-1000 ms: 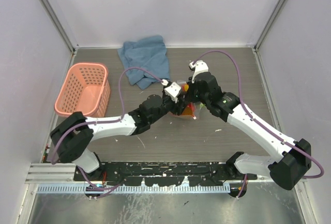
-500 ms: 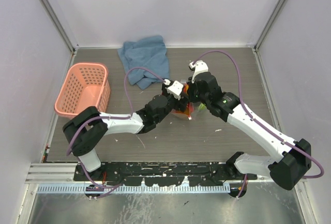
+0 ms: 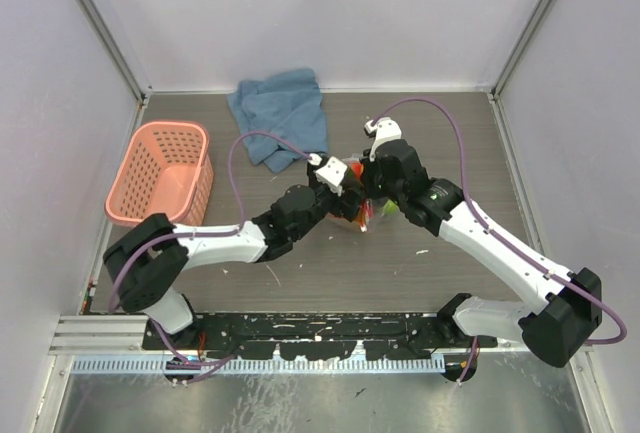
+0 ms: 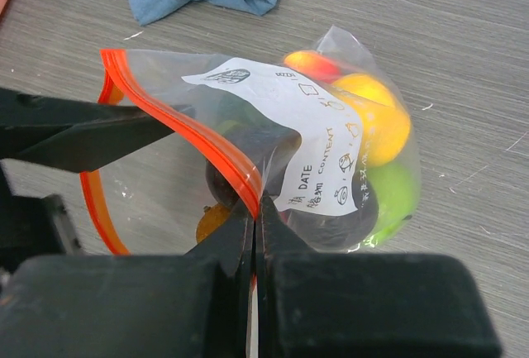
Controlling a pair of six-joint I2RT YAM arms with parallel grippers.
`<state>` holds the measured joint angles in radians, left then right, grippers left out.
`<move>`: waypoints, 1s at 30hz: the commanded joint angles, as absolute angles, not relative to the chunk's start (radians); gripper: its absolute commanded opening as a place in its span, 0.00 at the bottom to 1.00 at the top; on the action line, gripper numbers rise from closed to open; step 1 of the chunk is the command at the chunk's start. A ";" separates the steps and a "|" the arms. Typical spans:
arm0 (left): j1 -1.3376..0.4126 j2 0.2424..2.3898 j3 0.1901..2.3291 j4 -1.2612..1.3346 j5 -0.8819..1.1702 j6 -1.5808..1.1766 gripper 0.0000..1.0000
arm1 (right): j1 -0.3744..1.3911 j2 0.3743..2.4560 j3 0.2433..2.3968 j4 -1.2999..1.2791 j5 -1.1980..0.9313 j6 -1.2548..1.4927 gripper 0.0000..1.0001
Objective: Place the food in the zip-top bag and seal the zipper
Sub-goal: Place the fake fruit in the zipper food storage bag.
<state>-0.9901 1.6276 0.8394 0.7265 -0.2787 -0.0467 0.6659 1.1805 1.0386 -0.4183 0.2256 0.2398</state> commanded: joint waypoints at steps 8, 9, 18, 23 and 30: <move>-1.001 1.369 0.797 0.525 -0.198 -0.137 0.91 | 0.670 1.171 1.052 -0.367 0.232 0.249 0.01; -1.001 1.353 0.796 0.487 -0.230 -0.157 0.91 | 0.669 1.171 1.052 -0.368 0.232 0.249 0.01; -1.001 1.173 0.822 0.075 -0.393 -0.400 0.89 | 0.670 1.175 1.055 -0.374 0.236 0.248 0.01; -1.001 1.158 0.853 -0.084 -0.454 -0.499 0.88 | 0.669 1.173 1.050 -0.373 0.235 0.247 0.00; -0.985 1.262 0.883 -0.094 -0.439 -0.624 0.79 | 0.669 1.175 1.045 -0.368 0.232 0.247 0.01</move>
